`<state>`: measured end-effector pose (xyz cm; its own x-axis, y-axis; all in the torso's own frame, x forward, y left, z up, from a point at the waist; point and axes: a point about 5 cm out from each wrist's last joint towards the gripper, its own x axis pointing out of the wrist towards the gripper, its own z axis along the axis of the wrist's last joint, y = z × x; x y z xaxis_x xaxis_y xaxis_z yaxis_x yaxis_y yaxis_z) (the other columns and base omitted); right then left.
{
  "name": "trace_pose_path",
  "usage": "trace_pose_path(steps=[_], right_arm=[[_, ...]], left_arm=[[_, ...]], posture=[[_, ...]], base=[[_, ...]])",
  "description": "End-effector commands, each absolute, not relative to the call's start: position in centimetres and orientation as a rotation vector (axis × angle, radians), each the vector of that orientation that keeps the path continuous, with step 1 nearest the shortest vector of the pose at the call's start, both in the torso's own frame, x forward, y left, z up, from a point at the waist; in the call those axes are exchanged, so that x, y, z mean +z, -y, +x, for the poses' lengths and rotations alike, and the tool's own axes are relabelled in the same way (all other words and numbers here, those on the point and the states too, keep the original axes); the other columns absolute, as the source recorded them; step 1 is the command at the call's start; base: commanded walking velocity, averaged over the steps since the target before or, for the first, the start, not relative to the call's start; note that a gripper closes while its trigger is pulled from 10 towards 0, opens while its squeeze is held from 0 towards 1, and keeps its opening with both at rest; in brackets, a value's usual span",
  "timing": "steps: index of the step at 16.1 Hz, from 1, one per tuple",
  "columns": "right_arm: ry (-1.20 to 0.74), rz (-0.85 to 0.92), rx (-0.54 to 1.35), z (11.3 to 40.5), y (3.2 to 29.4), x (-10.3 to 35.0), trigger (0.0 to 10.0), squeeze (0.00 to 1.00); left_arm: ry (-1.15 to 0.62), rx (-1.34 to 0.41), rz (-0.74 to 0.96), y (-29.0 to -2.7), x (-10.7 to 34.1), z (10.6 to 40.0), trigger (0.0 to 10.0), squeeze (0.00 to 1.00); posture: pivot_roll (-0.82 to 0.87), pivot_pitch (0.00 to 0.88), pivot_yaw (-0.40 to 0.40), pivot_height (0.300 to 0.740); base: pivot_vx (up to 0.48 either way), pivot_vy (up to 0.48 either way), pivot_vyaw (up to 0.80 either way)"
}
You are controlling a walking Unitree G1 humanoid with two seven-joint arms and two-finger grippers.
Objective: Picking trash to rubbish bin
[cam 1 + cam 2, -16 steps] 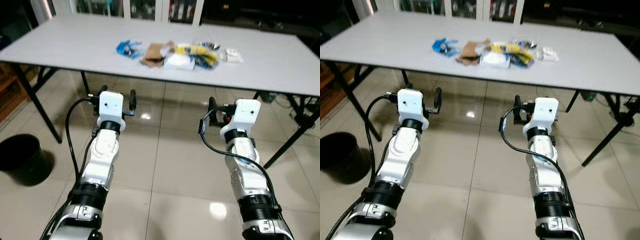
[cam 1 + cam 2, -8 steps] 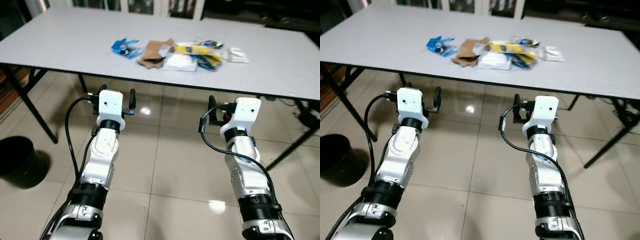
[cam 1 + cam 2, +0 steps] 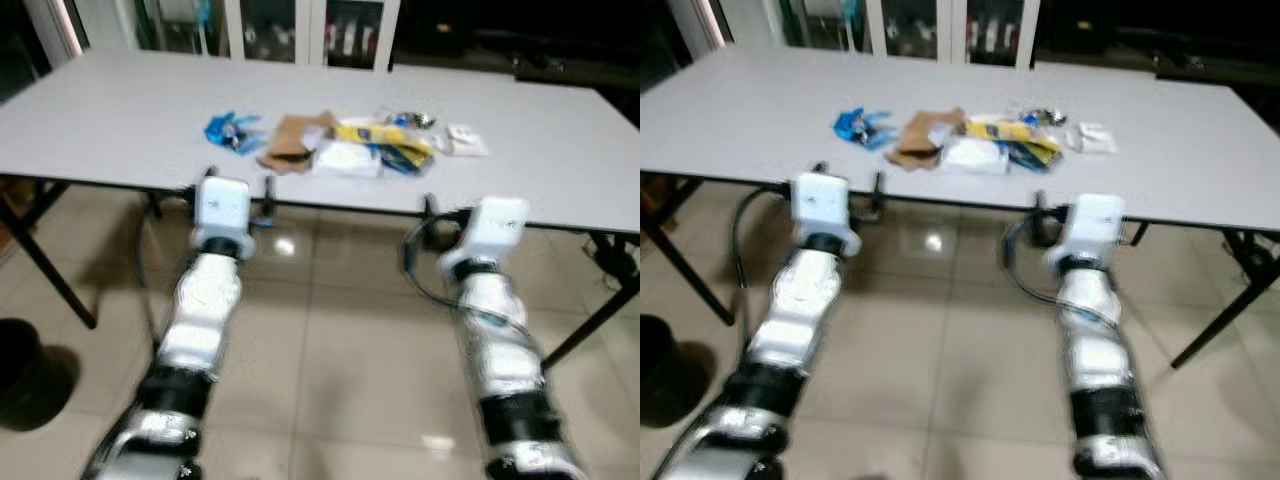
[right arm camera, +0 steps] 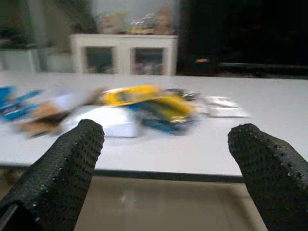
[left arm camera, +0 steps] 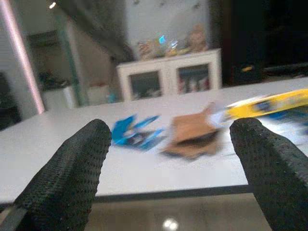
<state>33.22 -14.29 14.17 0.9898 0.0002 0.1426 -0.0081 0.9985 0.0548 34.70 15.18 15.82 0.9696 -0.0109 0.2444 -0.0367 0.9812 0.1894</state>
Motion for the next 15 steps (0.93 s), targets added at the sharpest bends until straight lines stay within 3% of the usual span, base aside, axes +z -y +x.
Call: trace_pose_path(steps=[1,7,11,15], right_arm=[[0.153,0.052,-0.022,33.2,15.4,14.5,10.0,0.0],[0.156,0.057,-0.017,33.3,15.3,14.6,10.0,0.0],[0.174,0.093,0.126,33.0,13.9,15.0,10.0,0.0],[0.178,0.125,0.124,32.9,13.8,15.0,10.0,0.0]], left_arm=[[0.252,-0.014,0.186,-14.2,16.0,34.7,10.0,0.0],[0.246,-0.02,0.187,-14.3,15.9,34.7,10.0,0.0],[0.243,-0.026,0.185,-14.2,15.9,34.7,10.0,0.0],[0.266,-0.033,0.16,-14.1,16.1,34.6,10.0,0.0]], posture=[[0.01,0.053,-0.036,0.74],[0.01,0.053,-0.036,0.74],[0.0,0.053,-0.035,0.74],[0.01,0.051,-0.036,0.74]], base=[[0.48,0.0,0.0],[0.48,0.0,0.0],[0.48,0.0,0.0],[0.446,0.0,0.0]])
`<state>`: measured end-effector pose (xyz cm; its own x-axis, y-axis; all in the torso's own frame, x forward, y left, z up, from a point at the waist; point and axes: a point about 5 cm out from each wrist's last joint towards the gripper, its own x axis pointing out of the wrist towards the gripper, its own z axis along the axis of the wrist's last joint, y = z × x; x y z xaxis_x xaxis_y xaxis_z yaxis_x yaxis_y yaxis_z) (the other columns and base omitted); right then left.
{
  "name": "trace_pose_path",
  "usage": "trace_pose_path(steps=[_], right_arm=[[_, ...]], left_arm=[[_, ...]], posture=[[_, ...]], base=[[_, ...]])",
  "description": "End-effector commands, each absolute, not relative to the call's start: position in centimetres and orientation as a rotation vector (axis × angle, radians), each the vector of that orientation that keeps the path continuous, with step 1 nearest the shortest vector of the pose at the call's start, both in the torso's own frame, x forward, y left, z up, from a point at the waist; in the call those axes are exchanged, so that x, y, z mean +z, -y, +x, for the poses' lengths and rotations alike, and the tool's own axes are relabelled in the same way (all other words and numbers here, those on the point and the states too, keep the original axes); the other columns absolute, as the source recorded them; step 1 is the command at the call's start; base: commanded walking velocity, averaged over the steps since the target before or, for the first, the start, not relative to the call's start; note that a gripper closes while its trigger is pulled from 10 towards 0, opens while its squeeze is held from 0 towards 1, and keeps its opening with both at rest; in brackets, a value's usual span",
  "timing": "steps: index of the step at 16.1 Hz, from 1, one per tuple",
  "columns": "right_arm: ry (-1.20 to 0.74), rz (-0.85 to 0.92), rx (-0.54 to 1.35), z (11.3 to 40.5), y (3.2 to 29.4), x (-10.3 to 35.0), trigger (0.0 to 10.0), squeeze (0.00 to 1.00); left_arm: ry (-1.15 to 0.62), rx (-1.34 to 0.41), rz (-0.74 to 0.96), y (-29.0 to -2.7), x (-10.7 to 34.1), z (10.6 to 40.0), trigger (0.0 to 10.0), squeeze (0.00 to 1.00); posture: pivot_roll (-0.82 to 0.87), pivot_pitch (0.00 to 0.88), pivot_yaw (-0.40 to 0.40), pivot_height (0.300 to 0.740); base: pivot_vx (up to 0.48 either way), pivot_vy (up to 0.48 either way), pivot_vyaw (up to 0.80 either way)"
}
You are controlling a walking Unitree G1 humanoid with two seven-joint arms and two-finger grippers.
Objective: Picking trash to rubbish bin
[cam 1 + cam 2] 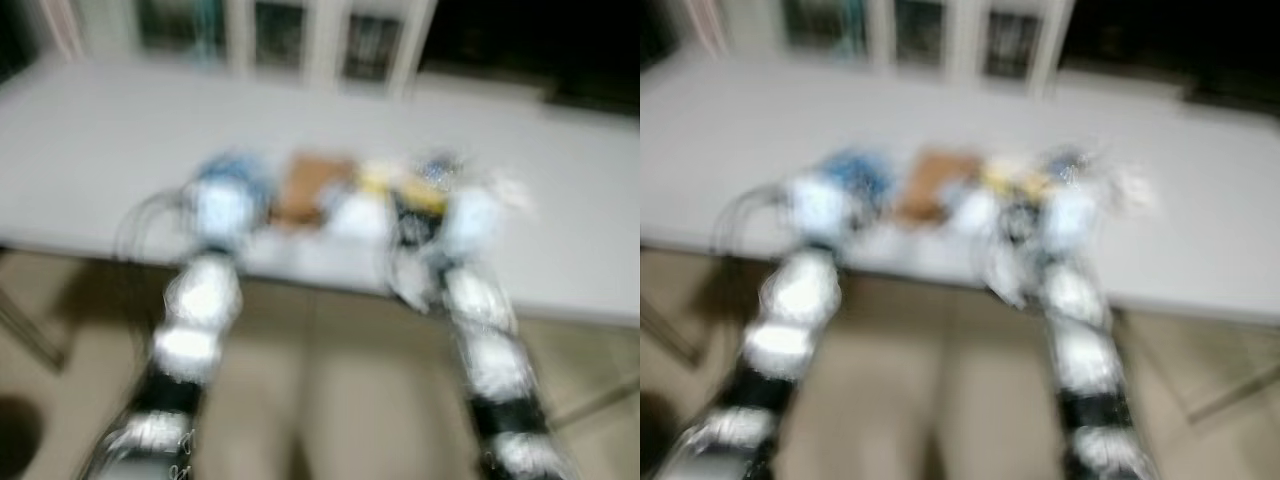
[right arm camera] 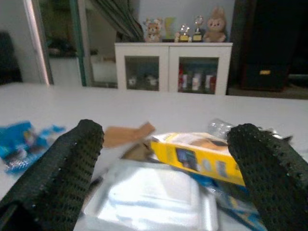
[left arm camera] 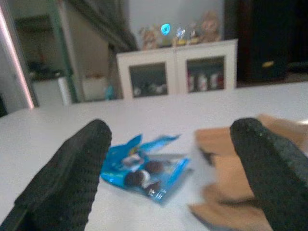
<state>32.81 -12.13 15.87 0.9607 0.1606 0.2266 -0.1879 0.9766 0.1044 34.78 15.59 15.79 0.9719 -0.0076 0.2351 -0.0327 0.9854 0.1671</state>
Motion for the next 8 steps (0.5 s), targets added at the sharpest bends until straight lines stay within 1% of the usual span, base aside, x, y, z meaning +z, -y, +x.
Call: trace_pose_path(steps=[1,3,5,8], right_arm=[[0.189,0.134,0.111,33.0,14.1,15.3,10.0,0.0],[0.205,0.149,0.064,33.0,15.0,15.5,10.0,0.0],[0.189,0.165,0.034,32.7,15.7,15.1,10.0,0.0],[0.198,0.161,0.031,32.5,15.6,15.1,10.0,0.0]], left_arm=[[0.276,-0.025,0.111,-14.3,16.4,34.5,10.0,0.0],[0.293,-0.024,0.116,-14.3,16.5,34.3,10.0,0.0],[0.263,-0.047,0.07,-14.1,16.2,34.3,10.0,0.0],[0.291,-0.047,0.144,-14.3,16.2,33.9,10.0,0.0]], posture=[[0.0,0.048,-0.031,0.74],[0.0,0.051,-0.03,0.74],[0.0,0.056,-0.033,0.74],[0.0,0.054,-0.027,0.74]], base=[[0.0,0.0,0.0],[0.0,0.0,0.0],[0.0,0.0,0.0],[0.302,0.0,0.0]])
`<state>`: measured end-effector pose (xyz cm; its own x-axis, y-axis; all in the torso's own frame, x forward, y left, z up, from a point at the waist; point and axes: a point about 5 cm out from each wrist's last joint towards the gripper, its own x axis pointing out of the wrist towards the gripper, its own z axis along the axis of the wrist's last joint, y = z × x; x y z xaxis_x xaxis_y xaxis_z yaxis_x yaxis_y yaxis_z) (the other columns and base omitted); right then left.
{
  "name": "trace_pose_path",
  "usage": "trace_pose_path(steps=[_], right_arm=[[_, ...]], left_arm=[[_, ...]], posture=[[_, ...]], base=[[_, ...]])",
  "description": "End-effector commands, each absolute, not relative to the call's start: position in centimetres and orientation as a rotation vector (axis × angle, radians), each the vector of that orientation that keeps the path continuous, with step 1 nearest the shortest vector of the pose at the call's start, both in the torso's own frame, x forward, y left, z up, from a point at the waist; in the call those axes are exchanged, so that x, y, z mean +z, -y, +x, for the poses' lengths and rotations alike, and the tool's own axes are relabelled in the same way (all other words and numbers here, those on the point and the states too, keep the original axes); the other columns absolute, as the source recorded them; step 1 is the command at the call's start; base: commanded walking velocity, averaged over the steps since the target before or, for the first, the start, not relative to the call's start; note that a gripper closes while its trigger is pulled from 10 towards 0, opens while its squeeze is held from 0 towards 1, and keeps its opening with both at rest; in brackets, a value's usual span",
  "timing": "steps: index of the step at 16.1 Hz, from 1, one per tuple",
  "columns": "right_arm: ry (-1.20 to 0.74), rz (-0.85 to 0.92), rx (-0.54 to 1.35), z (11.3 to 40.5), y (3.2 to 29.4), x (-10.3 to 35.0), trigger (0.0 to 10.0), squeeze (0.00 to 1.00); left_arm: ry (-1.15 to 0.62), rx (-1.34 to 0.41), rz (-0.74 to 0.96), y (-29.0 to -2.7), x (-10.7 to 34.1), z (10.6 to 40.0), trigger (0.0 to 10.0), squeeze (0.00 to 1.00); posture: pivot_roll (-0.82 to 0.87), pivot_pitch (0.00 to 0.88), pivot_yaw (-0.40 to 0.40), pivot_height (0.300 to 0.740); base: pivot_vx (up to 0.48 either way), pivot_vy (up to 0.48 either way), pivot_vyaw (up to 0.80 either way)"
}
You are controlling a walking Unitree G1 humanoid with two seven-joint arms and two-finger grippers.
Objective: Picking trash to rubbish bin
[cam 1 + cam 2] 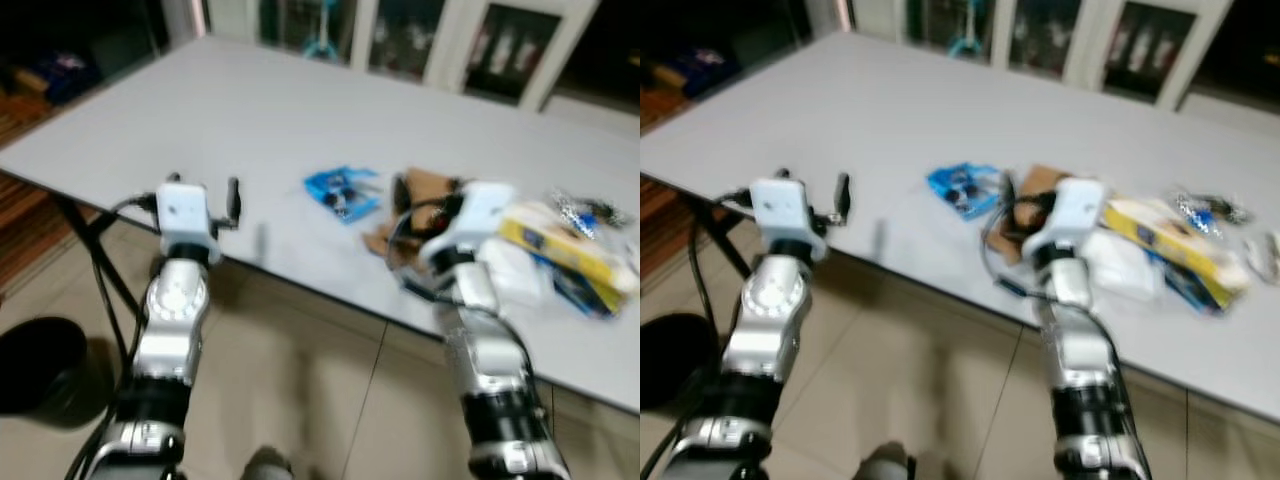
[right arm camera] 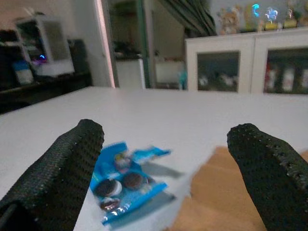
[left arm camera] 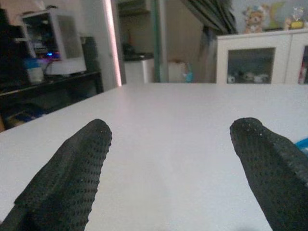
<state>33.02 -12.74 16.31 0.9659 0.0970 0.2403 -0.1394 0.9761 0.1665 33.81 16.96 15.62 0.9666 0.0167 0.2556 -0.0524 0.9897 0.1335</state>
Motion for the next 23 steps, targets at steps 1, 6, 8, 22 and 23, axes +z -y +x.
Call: trace_pose_path(steps=[1,6,8,22,23], right_arm=[[0.205,0.181,0.013,32.6,15.7,15.2,10.0,0.0],[0.205,0.204,-0.032,32.1,16.4,14.8,10.0,0.0],[0.189,0.192,-0.052,32.0,16.8,14.4,10.0,0.0],[0.169,0.169,-0.054,32.1,17.1,14.1,10.0,0.0],[0.169,0.17,-0.058,32.1,17.2,14.1,10.0,0.0]], left_arm=[[0.277,-0.059,0.137,-14.2,16.1,33.6,10.0,0.0],[0.243,-0.063,0.094,-14.0,16.5,33.9,10.0,0.0],[0.248,-0.082,0.1,-13.9,16.6,33.9,10.0,0.0],[0.218,-0.101,0.095,-13.7,16.3,33.9,10.0,0.0],[0.215,-0.101,0.097,-13.7,16.3,34.0,10.0,0.0]], posture=[[0.0,0.038,-0.021,0.74],[0.0,0.008,-0.011,0.74],[0.0,0.006,-0.006,0.74],[0.01,0.024,-0.015,0.74],[0.01,0.026,-0.014,0.74]], base=[[0.48,0.0,0.0],[0.369,0.0,0.0],[0.0,0.0,0.0],[0.0,0.0,0.0],[0.0,0.0,0.0]])
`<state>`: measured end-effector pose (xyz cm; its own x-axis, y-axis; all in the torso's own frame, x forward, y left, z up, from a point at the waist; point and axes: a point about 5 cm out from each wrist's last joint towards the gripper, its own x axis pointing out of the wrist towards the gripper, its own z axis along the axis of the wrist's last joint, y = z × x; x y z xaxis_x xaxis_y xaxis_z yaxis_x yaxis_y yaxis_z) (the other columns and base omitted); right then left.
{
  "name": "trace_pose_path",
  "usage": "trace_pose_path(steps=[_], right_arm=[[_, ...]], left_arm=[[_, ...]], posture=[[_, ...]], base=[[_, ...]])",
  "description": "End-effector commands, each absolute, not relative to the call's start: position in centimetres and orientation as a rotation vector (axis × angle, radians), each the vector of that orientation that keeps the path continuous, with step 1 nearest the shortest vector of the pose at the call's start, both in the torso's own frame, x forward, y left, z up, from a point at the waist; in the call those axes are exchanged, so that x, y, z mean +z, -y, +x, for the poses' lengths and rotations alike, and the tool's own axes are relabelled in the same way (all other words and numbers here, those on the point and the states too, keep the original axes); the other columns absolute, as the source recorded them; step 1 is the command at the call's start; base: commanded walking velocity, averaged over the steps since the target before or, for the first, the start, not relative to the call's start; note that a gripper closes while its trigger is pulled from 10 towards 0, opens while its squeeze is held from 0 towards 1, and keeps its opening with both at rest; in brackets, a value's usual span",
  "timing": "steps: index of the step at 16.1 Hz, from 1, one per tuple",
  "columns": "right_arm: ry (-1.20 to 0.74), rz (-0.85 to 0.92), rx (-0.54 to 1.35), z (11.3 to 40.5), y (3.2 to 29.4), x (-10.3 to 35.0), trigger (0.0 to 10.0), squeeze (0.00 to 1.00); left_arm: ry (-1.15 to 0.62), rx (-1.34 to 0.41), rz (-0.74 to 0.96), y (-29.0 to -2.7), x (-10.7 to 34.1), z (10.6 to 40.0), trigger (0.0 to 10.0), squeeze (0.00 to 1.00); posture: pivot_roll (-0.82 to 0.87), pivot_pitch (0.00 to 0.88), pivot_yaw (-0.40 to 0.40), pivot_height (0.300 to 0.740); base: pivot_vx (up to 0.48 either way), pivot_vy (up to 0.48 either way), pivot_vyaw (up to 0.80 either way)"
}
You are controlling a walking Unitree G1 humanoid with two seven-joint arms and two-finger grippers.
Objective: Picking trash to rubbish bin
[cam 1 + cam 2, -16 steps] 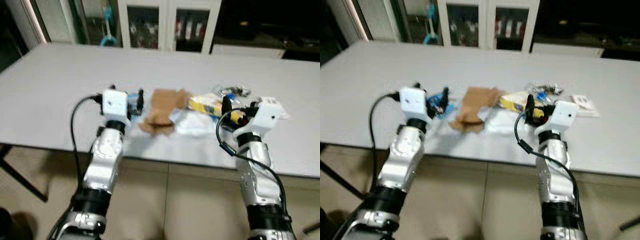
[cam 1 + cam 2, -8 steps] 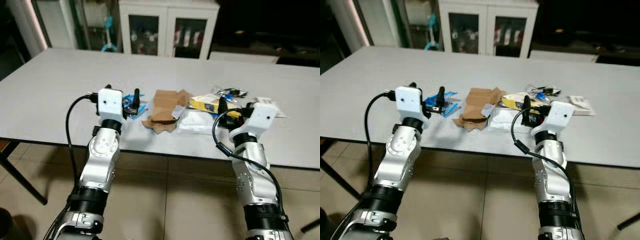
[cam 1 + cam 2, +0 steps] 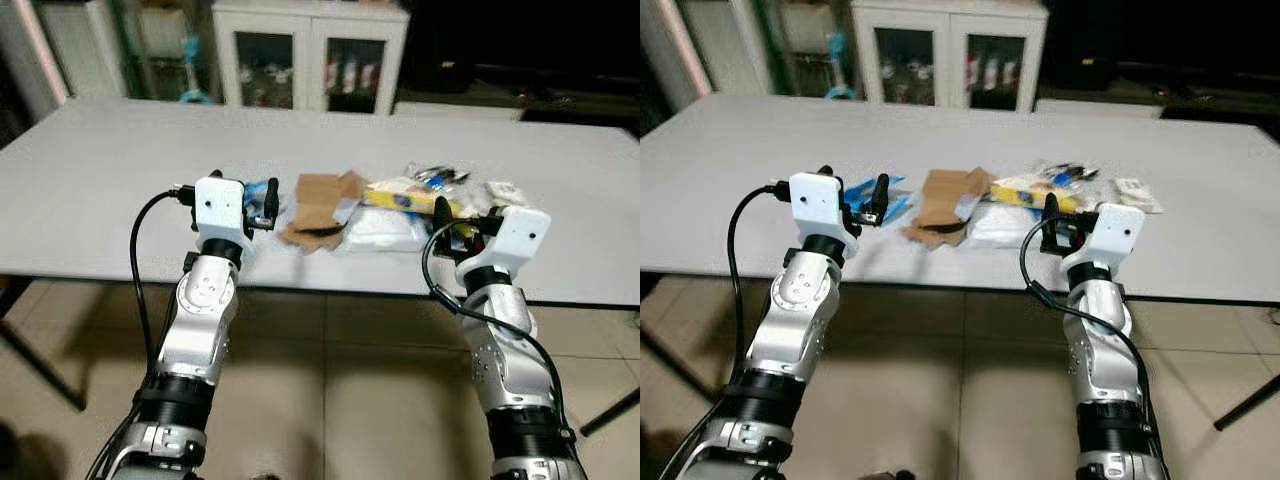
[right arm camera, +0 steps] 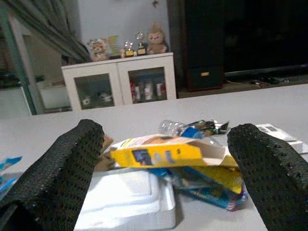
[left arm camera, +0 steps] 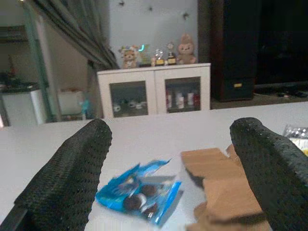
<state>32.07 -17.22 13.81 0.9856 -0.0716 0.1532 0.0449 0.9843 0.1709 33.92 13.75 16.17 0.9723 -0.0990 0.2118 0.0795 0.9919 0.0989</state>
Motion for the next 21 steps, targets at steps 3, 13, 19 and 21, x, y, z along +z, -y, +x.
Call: trace_pose_path(steps=[3,13,19,21], right_arm=[[0.164,0.165,-0.064,32.13,17.51,14.0,10.0,0.0],[0.153,0.163,-0.062,32.01,17.45,13.63,10.0,0.0],[0.164,0.165,-0.065,32.25,17.5,14.02,10.0,0.0],[0.163,0.163,-0.059,32.31,17.36,14.02,10.0,0.0]], left_arm=[[0.207,-0.101,0.094,-13.82,16.29,34.08,10.0,0.0],[0.196,-0.109,0.085,-14.02,15.97,33.99,10.0,0.0],[0.194,-0.091,0.085,-14.46,15.95,34.07,10.0,0.0],[0.191,-0.091,0.089,-14.54,15.83,34.04,10.0,0.0]], posture=[[0.0,0.042,-0.009,0.74],[0.0,0.023,-0.01,0.74],[0.01,0.038,-0.017,0.74],[0.01,0.048,-0.017,0.74]], base=[[0.0,0.0,0.0],[0.0,0.0,0.0],[0.0,0.0,0.0],[0.0,0.0,0.0]])
